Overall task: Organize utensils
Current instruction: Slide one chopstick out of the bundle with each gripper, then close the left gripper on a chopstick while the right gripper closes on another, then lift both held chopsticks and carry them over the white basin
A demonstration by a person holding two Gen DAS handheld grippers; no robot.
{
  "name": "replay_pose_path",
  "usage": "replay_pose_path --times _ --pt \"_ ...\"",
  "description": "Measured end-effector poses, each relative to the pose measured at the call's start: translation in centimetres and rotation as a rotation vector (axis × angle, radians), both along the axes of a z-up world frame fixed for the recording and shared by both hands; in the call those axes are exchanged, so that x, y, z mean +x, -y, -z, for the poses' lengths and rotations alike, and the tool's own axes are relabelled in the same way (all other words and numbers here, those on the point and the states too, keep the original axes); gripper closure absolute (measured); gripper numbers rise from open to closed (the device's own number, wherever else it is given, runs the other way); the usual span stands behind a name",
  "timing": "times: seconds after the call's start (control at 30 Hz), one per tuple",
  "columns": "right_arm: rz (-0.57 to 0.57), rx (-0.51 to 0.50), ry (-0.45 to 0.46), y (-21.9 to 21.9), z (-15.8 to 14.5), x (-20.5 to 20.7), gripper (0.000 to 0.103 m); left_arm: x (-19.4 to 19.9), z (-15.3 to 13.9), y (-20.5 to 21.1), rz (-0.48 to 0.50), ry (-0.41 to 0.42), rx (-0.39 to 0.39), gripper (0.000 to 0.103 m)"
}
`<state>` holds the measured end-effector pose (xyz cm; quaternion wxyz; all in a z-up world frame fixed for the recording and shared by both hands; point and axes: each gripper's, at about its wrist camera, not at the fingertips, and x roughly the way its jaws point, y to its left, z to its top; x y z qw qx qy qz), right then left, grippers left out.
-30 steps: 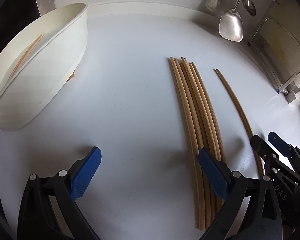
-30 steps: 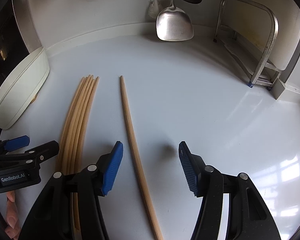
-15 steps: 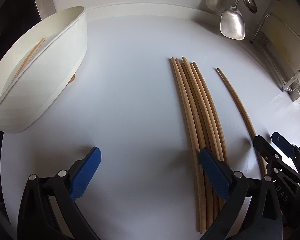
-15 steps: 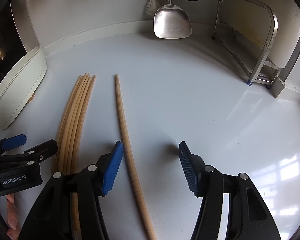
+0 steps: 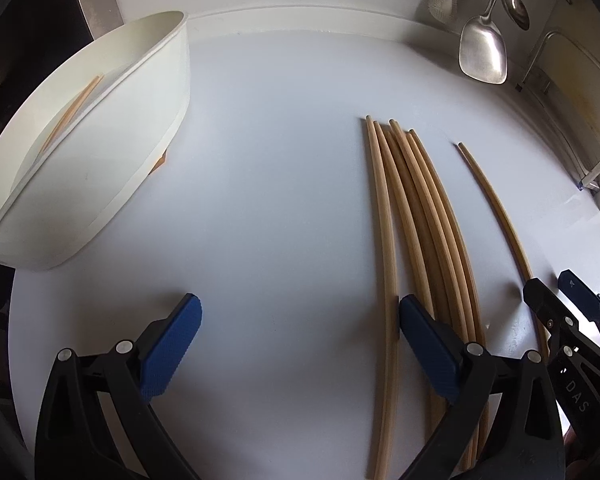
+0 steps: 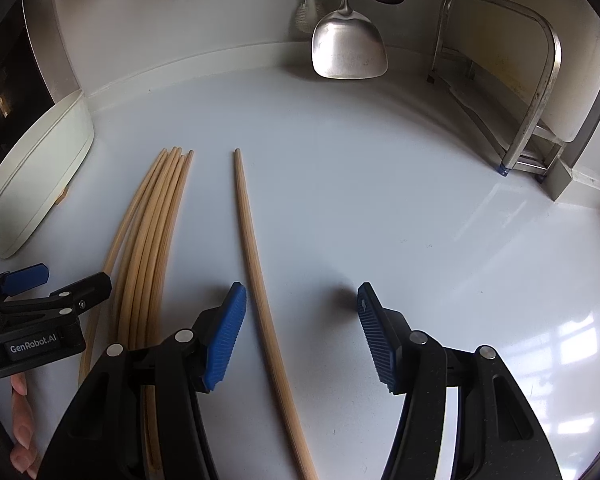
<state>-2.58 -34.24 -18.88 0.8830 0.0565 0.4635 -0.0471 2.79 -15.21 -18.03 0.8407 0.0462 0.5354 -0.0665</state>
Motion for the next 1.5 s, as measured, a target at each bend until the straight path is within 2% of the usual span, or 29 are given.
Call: replay_pose_path --times 0.13,0.2,0.37,0.4,0.57,0.6,0.67,0.73,0.9,1.13,1.3,1.5 --pt "-0.02 -0.025 0.005 -0.8 0.1 0.0 0.048 -0.1 0.0 -0.1 0.011 0.015 0.002 0.005" --pt "-0.035 -0.028 0.01 -0.9 0.1 -0.1 0.053 -0.4 -0.1 -0.2 0.02 0.022 -0.001 0.007" --pt "-0.051 -0.024 0.019 -1.3 0.0 -0.5 0.064 -1.2 -0.7 0.5 0.058 0.052 -0.008 0.035" --pt "-0.054 -0.027 0.02 -1.4 0.0 -0.5 0.069 -1.9 -1.0 0.3 0.064 0.056 -0.009 0.037" --pt "-0.066 -0.031 0.02 -1.8 -0.1 -0.7 0.087 -2.5 -1.5 0.7 0.094 0.06 -0.014 0.067" --pt "-0.067 -0.031 0.02 -1.8 -0.1 -0.6 0.093 -2.5 -1.5 0.9 0.104 0.057 -0.014 0.07" --pt "-0.069 -0.031 0.018 -1.9 -0.1 -0.7 0.094 -2.6 -1.6 1.1 0.12 0.047 -0.019 0.088" --pt "-0.068 -0.024 0.018 -1.8 -0.1 -0.7 0.095 -2.3 -1.5 1.6 0.132 0.041 -0.021 0.095" --pt "-0.061 0.023 0.012 -1.3 -0.2 -0.7 0.097 -2.6 -1.7 0.5 0.15 0.016 -0.098 0.096" --pt "-0.043 0.103 0.024 -0.5 -1.5 -1.1 0.097 -2.6 -3.3 -0.1 0.131 -0.009 -0.149 0.096" --pt "-0.066 0.132 0.06 -0.7 -4.4 -1.1 0.097 -2.2 -6.9 -0.8 0.101 0.018 -0.16 0.096" --pt "-0.105 0.145 0.105 -2.3 -9.6 0.1 0.097 -1.2 -12.2 -3.5 0.064 0.07 -0.203 0.096"
